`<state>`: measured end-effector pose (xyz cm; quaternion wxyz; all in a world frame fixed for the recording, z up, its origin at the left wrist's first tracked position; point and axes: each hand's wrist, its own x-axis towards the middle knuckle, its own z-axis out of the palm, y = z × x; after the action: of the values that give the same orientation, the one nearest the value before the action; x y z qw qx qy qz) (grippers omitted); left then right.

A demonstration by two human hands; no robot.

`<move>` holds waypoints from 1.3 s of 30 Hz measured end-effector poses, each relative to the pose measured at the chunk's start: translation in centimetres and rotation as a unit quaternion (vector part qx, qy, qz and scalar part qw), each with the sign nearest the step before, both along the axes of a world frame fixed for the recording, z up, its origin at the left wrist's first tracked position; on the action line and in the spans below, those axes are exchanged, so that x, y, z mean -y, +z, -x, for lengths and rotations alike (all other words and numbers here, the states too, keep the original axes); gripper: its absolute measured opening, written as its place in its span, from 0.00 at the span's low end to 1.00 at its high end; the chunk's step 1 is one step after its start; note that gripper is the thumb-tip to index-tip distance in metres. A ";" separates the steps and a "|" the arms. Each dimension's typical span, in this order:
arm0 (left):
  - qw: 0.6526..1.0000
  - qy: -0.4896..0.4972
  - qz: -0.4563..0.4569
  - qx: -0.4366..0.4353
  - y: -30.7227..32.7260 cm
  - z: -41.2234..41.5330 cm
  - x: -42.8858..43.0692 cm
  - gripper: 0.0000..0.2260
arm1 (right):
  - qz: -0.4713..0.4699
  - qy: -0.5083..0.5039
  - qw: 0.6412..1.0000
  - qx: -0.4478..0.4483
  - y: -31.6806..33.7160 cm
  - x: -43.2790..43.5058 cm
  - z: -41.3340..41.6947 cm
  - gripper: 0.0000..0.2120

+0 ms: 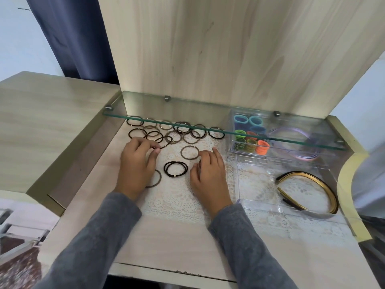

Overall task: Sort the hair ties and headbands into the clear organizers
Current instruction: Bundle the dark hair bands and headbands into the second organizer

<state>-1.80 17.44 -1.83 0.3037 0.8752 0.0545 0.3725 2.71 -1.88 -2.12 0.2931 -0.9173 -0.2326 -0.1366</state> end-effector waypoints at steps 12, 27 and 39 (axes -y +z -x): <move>0.989 -0.051 -0.137 -0.036 -0.4 3.0 1.1 0.05 | 0.006 0.005 1.000 0.007 0.2 0.1 0.2 0.19; 0.989 -0.050 -0.125 -0.068 -0.3 3.4 1.4 0.07 | 0.000 0.005 1.000 0.017 0.3 0.3 0.4 0.18; 0.993 -0.048 -0.083 -0.068 -1.1 2.9 0.9 0.09 | 0.023 -0.068 0.991 -0.109 1.2 -1.8 -2.0 0.26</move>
<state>-4.70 16.55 -2.98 0.2432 0.9222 0.0023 0.3006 4.70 -0.10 -0.87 0.2855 -0.9469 -0.1392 -0.0496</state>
